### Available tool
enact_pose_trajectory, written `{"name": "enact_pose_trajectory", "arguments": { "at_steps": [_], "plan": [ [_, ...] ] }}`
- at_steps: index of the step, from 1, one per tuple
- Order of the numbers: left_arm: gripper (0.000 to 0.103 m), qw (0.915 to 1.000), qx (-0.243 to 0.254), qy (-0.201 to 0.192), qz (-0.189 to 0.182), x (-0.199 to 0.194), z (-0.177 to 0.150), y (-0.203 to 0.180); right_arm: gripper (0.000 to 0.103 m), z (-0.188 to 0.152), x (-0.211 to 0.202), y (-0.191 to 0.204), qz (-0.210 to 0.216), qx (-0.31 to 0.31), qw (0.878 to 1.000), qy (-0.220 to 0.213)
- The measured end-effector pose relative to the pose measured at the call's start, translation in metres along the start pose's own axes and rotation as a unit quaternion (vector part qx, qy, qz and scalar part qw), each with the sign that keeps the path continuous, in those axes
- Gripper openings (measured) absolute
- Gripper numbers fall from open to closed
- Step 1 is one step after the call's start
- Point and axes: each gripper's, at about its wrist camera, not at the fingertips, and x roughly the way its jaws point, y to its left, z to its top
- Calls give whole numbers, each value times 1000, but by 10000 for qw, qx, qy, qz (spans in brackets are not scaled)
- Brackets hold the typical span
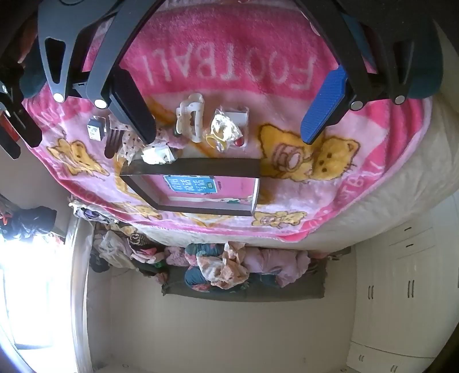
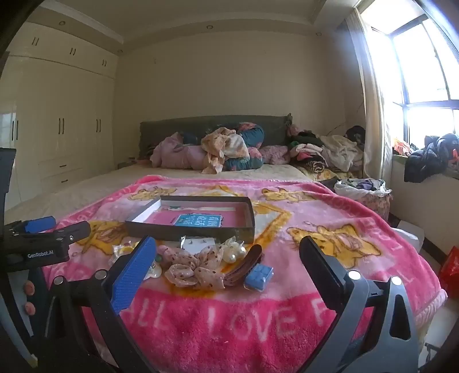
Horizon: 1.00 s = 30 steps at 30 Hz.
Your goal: Organize jewelry
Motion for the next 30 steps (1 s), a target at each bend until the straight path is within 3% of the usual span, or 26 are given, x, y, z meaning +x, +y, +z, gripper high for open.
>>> {"name": "enact_pose_trajectory", "arguments": {
  "at_steps": [30],
  "plan": [
    [92, 9998, 119, -176, 42, -7, 2, -4, 97, 0, 3, 2, 12, 23, 10000, 11]
  ]
}}
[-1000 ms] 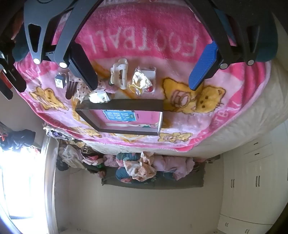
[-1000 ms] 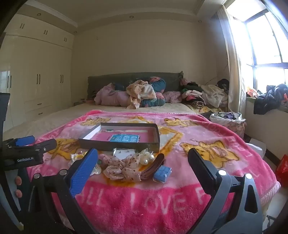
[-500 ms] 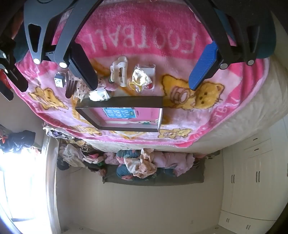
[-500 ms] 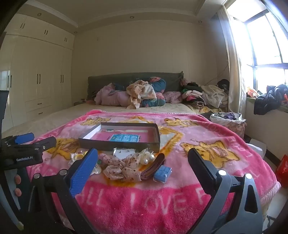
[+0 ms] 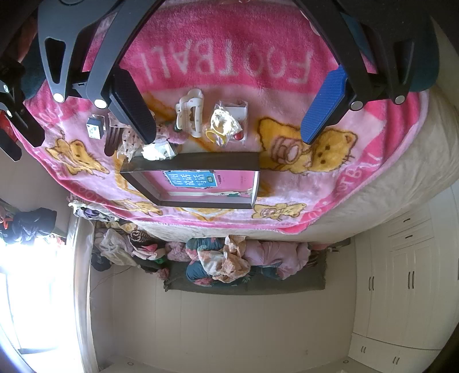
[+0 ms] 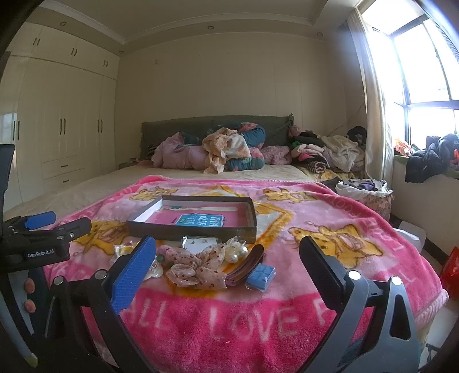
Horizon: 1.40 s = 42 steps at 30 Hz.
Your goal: Organize jewelry
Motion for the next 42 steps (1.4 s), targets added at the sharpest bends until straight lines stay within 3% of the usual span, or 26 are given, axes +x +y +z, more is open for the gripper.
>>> {"name": "enact_pose_trajectory", "arguments": {
  "at_steps": [42],
  "plan": [
    [92, 10000, 40, -41, 7, 0, 4, 1, 97, 1, -4, 3, 12, -49, 10000, -31]
  ]
}}
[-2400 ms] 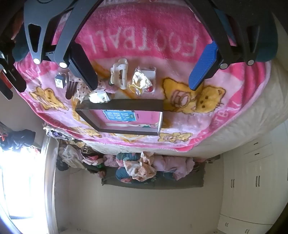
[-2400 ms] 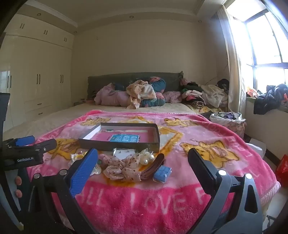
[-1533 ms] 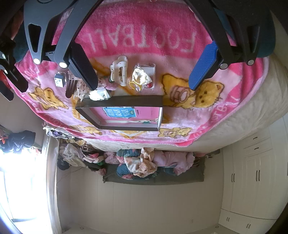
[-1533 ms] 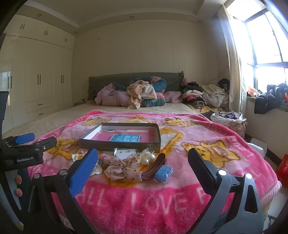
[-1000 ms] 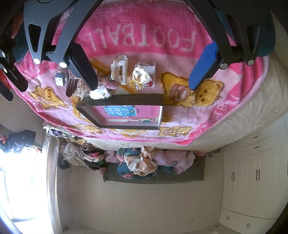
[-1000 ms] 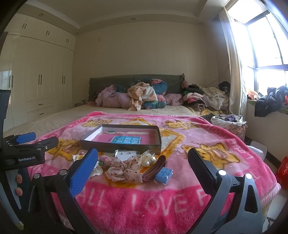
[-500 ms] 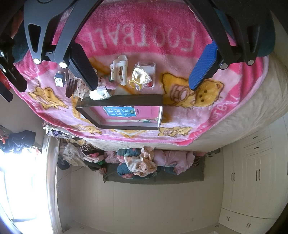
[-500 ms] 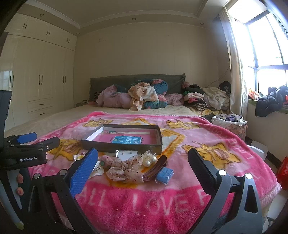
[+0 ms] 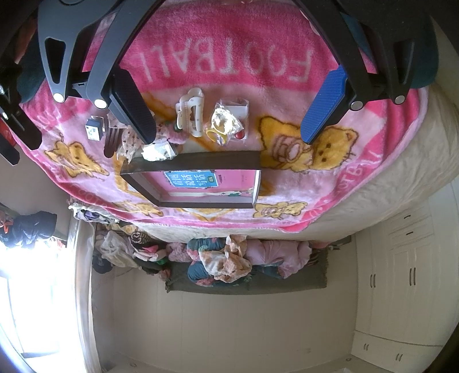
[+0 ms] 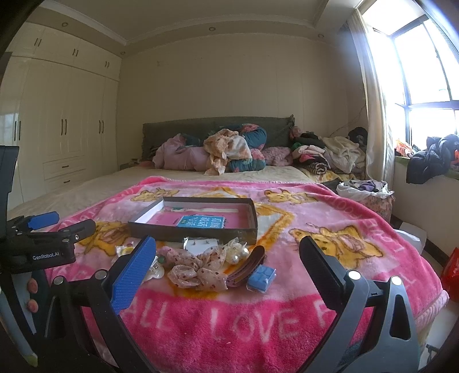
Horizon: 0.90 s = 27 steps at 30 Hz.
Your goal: Organize jewelry
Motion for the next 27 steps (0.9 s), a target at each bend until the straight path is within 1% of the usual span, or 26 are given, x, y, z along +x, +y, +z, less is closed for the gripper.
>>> {"name": "enact_pose_trajectory", "arguments": {
  "at_steps": [8, 15, 19, 23, 25, 27],
  "plan": [
    [92, 10000, 5, -2, -16, 1, -1, 0, 97, -1, 1, -2, 5, 38, 10000, 28],
    [92, 10000, -48, 73, -23, 3, 0, 6, 97, -3, 6, -3, 26, 26, 9999, 107],
    [92, 9997, -142, 202, -1, 15, 0, 19, 97, -4, 18, 0, 183, -22, 9993, 326],
    [92, 9985, -288, 418, 204, 34, -1, 43, 97, -5, 35, 8, 359, -133, 9976, 578],
    [92, 9974, -365, 571, 237, 43, -1, 58, 97, -6, 44, 14, 457, -184, 9963, 702],
    [92, 9967, -377, 661, 273, 47, -1, 64, 97, -9, 53, 20, 565, -245, 9947, 827]
  ]
}}
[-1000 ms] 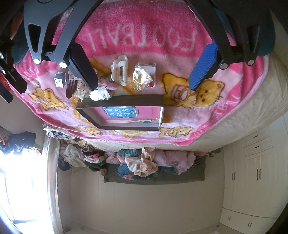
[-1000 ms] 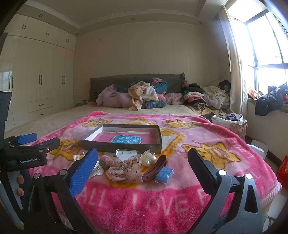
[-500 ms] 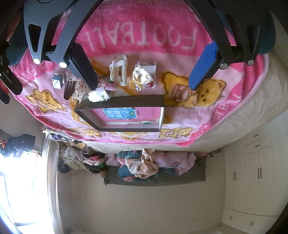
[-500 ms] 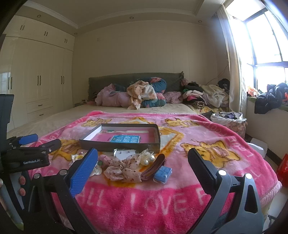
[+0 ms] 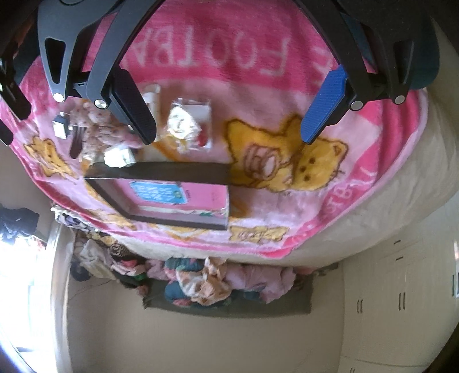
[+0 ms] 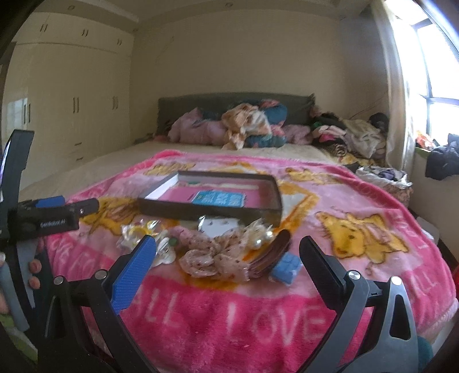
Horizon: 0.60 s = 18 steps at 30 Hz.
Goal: Organize jewelry
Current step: 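Grasp the clear bag of yellow rings with left tool while right tool grasps the polka-dot bow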
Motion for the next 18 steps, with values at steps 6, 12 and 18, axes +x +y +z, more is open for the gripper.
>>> {"name": "enact_pose_trajectory", "arguments": {
  "at_steps": [6, 12, 18],
  "plan": [
    [92, 9996, 104, 122, 240, 11, 5, 9, 97, -2, 30, 11, 336, -78, 9986, 389],
    [92, 9986, 438, 280, 122, 30, 6, 2, 97, -5, 58, 12, 389, -143, 9968, 684],
    [91, 9955, 489, 699, -413, 52, 2, -4, 97, -9, 83, 6, 409, -91, 9941, 1000]
  ]
}}
